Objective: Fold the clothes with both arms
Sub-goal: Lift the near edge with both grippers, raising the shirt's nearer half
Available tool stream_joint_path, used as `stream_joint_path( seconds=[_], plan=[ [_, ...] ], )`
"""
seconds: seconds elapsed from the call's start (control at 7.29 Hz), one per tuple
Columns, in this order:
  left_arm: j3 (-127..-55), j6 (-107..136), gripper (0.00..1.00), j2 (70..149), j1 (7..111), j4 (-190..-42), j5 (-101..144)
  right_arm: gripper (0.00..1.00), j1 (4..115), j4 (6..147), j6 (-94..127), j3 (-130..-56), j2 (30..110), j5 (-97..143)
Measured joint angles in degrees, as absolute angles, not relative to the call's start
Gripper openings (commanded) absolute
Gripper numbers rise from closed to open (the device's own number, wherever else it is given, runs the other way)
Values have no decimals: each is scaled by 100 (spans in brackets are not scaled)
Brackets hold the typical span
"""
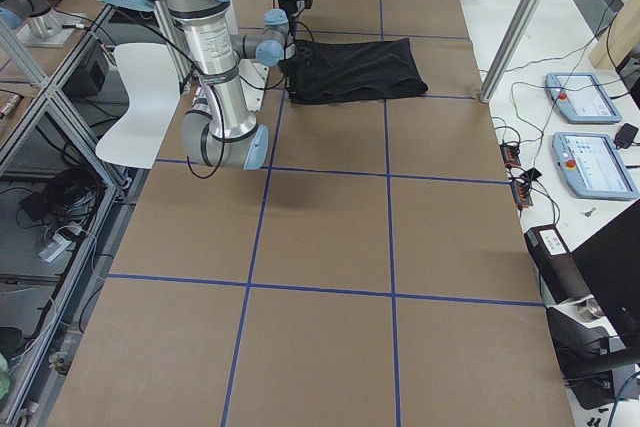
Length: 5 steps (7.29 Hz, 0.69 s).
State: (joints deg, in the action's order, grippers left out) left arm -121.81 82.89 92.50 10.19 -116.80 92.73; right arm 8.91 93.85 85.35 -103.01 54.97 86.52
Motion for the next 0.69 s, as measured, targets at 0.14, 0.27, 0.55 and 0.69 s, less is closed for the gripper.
stream_joint_path(
  seconds=[0.14,0.27,0.55,0.69],
  plan=[
    [-12221,8289,0,9252,1030,-11681,9273,0,992,9407,8514,-10417,5489,8698],
    [-12253,8288,0,9254,1050,-11681,9277,0,1095,9426,8505,-10520,5483,8760],
    [-12327,8262,0,9363,1195,-11669,9333,0,1356,9446,8494,-10710,5491,8991],
    [-12405,8243,0,9449,1287,-11655,9415,0,1493,9475,8499,-10882,5529,9156]
  ],
)
